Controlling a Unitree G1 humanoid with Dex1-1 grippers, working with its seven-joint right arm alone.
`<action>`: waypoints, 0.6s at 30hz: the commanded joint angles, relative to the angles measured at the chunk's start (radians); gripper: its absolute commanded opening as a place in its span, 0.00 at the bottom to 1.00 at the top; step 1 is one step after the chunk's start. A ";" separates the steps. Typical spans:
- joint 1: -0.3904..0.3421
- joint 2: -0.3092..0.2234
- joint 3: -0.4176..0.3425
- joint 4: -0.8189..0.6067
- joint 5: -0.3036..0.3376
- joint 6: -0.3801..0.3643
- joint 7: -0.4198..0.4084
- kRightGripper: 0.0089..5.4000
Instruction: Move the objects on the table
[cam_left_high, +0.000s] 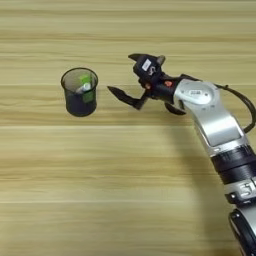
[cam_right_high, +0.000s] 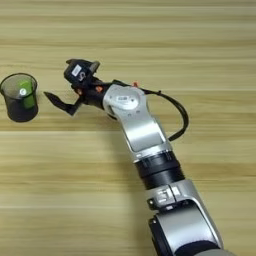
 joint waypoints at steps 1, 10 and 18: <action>-0.027 -0.021 -0.068 -0.068 0.020 -0.037 -0.076 0.99; -0.002 0.018 -0.186 0.075 0.037 -0.130 -0.279 0.99; 0.005 0.053 -0.244 0.233 0.063 -0.160 -0.393 0.99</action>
